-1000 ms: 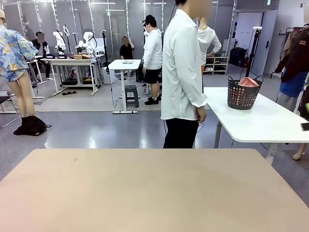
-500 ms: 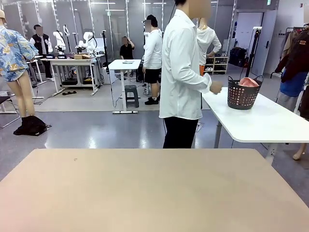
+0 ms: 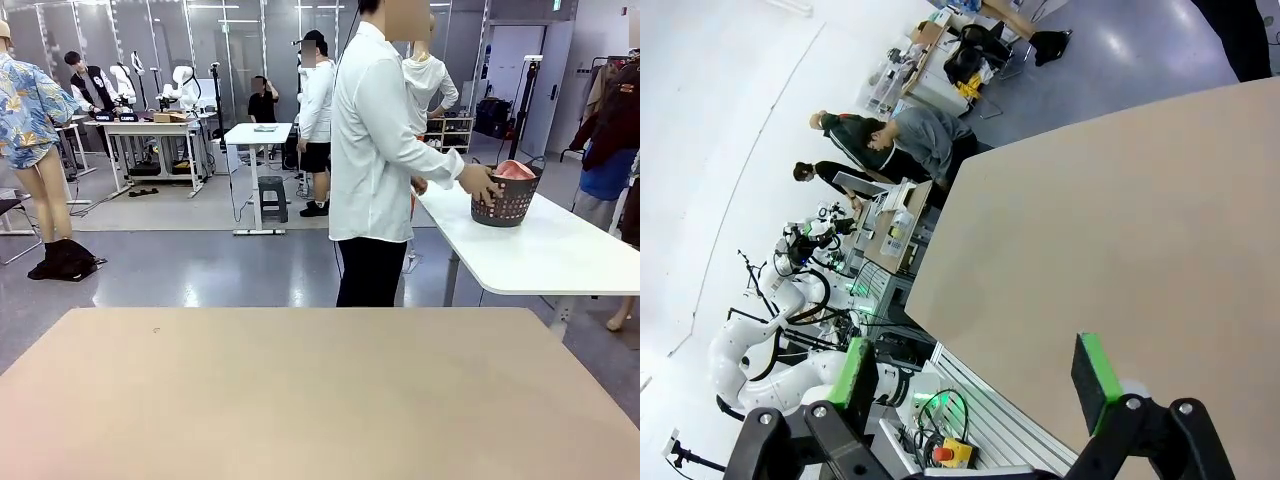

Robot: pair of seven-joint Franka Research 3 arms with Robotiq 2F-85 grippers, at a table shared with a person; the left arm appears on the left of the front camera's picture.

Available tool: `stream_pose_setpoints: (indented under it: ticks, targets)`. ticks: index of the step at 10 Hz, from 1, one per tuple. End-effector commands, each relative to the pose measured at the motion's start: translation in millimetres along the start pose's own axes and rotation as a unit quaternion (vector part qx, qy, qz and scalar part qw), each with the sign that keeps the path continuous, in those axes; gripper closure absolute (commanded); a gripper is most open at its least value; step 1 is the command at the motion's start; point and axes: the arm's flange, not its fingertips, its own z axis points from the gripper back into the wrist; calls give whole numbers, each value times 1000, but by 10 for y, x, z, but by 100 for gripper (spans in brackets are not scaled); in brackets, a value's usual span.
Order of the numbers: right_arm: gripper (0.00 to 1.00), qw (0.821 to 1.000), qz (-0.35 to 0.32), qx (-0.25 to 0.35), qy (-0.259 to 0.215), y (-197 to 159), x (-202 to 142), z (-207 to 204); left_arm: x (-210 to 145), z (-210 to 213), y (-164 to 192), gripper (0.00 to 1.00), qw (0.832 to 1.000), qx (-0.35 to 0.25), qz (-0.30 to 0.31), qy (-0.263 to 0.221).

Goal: Fold the towel.
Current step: Grab the top end of the 100 cm Hotel Towel extended by the human.

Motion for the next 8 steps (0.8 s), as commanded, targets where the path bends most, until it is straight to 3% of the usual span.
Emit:
stream_pose_setpoints:
  ticks: [1, 8]
  targets:
    - [0, 1000, 4, 6, -1, 10, 10, 6, 22, -6, 1, 0, 1000, -10, -7, -4]
    - [0, 1000, 4, 6, -1, 10, 10, 6, 22, -6, 1, 0, 1000, -10, -7, -4]
